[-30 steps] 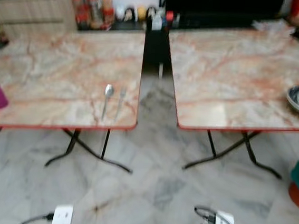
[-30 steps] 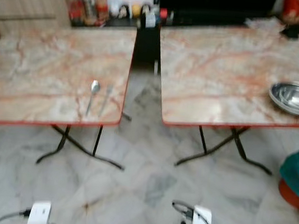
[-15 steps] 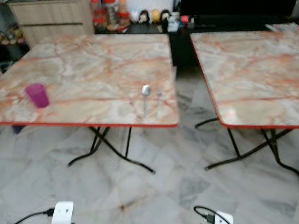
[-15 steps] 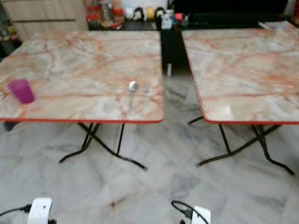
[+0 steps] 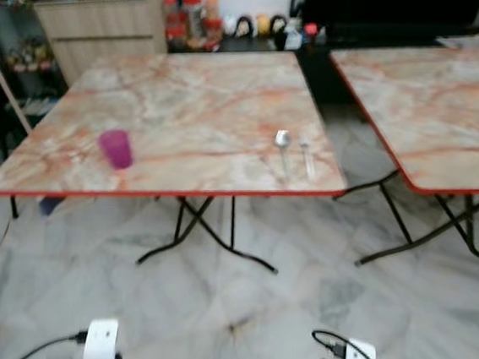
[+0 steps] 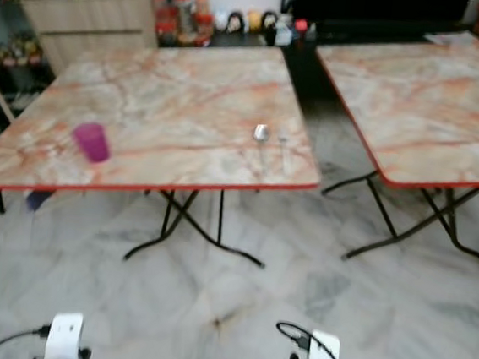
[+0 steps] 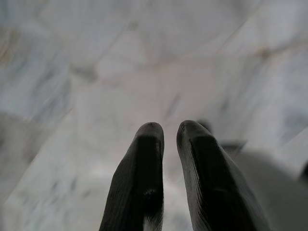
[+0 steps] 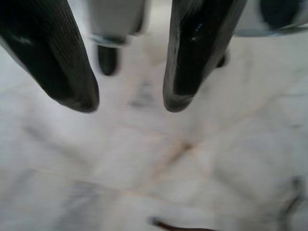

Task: Setting the table

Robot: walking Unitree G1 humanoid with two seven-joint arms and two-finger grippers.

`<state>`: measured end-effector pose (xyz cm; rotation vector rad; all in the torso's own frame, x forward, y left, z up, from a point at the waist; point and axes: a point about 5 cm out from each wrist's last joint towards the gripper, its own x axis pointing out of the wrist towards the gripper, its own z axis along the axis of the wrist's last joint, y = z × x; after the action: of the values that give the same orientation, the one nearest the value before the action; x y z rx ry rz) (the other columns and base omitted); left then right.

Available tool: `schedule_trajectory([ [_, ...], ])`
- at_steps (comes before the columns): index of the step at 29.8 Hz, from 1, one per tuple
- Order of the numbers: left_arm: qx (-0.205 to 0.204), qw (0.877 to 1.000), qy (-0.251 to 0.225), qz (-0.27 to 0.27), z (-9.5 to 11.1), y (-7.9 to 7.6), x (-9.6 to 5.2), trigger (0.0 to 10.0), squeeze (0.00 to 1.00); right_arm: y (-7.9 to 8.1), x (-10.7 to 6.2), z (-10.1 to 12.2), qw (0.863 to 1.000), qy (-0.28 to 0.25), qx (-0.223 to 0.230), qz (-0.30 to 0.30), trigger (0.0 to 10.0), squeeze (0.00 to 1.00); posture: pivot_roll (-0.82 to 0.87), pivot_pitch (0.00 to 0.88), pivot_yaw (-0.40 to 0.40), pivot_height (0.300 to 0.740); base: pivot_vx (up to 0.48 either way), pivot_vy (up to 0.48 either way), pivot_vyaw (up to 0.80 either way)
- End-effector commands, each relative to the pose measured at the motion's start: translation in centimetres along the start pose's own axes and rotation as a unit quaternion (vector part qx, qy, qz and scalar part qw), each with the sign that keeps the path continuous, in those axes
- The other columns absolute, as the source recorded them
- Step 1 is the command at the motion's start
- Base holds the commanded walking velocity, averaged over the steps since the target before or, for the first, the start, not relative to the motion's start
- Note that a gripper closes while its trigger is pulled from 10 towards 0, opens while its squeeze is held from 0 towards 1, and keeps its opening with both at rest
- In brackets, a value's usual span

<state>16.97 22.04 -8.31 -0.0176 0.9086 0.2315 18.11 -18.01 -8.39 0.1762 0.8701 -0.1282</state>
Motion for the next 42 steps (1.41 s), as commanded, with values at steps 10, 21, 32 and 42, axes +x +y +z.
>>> schedule_trajectory([
  [10,-0.015,1.000,-0.016,-0.007,0.56,-0.48,0.08,10.0,0.00,-0.65,-0.04,0.28,1.000,-0.007,-0.004,-0.006,10.0,0.00,0.05,0.036,0.055,0.740,0.000,0.000,0.00],
  [21,-0.008,1.000,-0.012,-0.008,0.45,-0.79,0.08,10.0,0.00,-0.79,-0.02,0.51,1.000,-0.013,-0.003,-0.010,10.0,0.00,0.04,0.013,0.060,0.740,0.175,0.000,0.16],
  [32,-0.002,1.000,-0.009,-0.011,0.28,-0.81,0.05,10.0,0.00,-0.40,-0.02,0.32,0.999,-0.009,-0.031,0.003,10.0,0.00,0.04,0.000,0.055,0.740,0.293,0.000,0.41],
  [42,0.002,1.000,-0.008,-0.012,0.30,-0.86,0.07,10.0,0.00,-0.29,0.00,0.35,0.999,-0.007,-0.040,0.008,10.0,0.00,0.03,0.000,0.053,0.740,0.323,0.000,0.18],
])
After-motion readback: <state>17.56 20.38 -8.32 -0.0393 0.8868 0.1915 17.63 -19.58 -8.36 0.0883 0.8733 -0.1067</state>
